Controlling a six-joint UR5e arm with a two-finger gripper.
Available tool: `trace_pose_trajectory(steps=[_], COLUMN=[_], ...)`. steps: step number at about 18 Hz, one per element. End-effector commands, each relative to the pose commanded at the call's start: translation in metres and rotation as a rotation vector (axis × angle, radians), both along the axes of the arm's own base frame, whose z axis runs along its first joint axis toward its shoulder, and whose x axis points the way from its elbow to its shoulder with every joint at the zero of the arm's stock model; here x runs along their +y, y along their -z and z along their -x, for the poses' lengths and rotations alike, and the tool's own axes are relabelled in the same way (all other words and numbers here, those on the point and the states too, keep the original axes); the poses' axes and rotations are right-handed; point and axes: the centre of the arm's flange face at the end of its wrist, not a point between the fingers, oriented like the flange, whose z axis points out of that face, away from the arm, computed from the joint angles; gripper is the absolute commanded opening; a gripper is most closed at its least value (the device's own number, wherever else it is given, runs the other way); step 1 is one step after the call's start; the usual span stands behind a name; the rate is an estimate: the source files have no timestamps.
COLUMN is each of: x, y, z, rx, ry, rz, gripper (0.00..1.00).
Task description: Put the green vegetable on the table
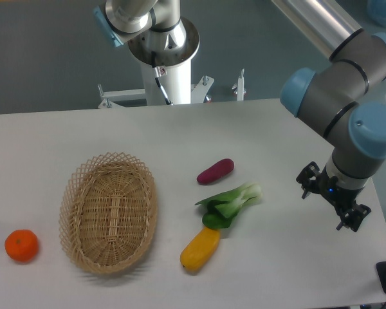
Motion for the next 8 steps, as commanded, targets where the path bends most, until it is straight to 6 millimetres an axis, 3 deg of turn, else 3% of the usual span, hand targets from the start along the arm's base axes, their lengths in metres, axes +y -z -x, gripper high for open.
trace_pose_trajectory(steps=[8], x=[-0.0007], y=[0.0029], z=[-0.0011], rx=[-0.002], ry=[0.006], rz=[0.003], gripper=[1.00])
